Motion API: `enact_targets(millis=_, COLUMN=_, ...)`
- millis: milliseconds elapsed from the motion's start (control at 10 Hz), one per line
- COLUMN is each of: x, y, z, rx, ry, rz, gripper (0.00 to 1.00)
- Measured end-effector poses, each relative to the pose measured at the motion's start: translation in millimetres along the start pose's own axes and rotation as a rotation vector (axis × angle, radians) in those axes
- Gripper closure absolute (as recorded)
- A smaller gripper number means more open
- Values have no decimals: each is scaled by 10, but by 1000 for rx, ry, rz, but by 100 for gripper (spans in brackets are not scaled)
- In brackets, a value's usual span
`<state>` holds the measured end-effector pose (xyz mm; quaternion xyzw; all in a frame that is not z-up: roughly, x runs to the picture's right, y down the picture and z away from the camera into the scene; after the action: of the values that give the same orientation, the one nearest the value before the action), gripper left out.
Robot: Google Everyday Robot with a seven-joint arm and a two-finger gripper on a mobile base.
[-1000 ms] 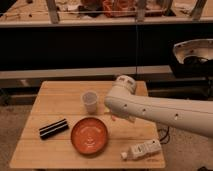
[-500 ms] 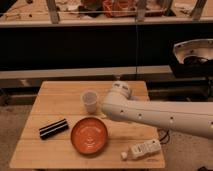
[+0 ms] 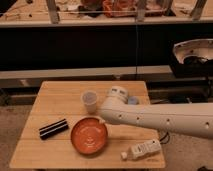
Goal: Pick up the ceramic bowl
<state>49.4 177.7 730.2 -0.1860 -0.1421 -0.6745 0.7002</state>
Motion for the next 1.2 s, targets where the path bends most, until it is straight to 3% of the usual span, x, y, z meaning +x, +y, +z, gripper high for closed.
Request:
enact_targets(millis=500, x=-61, y=-16, z=211, rx=11, ry=-28, rz=-100, gripper=20)
enact_targets(millis=1200, x=-145, y=-49, z=402, rx=41, ry=-67, rz=-167, gripper=20)
